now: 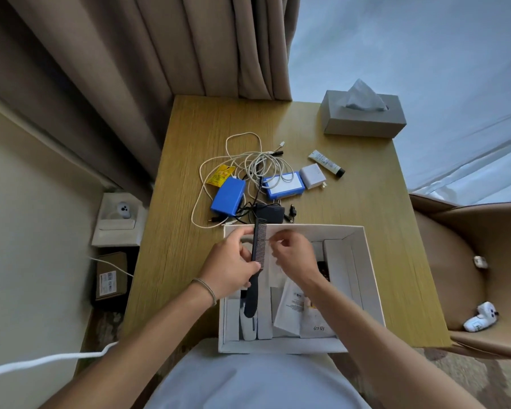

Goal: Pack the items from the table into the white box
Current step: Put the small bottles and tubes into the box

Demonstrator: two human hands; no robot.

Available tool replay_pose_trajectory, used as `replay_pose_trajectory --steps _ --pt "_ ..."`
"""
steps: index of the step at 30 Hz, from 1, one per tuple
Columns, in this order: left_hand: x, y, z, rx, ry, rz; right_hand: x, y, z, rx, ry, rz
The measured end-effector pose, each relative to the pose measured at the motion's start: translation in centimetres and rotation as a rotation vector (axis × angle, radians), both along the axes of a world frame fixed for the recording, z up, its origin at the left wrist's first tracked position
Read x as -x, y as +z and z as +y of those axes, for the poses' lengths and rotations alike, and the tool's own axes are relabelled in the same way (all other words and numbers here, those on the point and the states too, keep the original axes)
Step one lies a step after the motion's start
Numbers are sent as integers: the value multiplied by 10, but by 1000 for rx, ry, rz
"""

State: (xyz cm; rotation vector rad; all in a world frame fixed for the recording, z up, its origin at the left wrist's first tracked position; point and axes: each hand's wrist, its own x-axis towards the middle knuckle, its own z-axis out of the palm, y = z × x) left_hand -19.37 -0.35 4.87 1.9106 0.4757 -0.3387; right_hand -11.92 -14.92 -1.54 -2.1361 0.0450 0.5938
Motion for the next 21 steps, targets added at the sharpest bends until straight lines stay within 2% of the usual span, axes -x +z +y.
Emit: replay_pose_trajectory --steps 4,8,10,13,17,21 --pt "-5 -15 -24 -13 -33 42 -10 7 -32 112 36 7" --pt "-4 -28 -42 -165 -129 59 -7 3 -48 303 429 125" --pt "-4 -32 -48 -237 -149 56 0 0 -50 380 627 116" --pt "-7 -36 -51 -294 -151 62 12 -3 -46 518 817 66" --pt "-12 -41 -50 -329 -142 77 27 -8 -44 730 998 -149" --pt "-14 -45 -51 -313 -106 89 35 -13 -53 752 1107 -219"
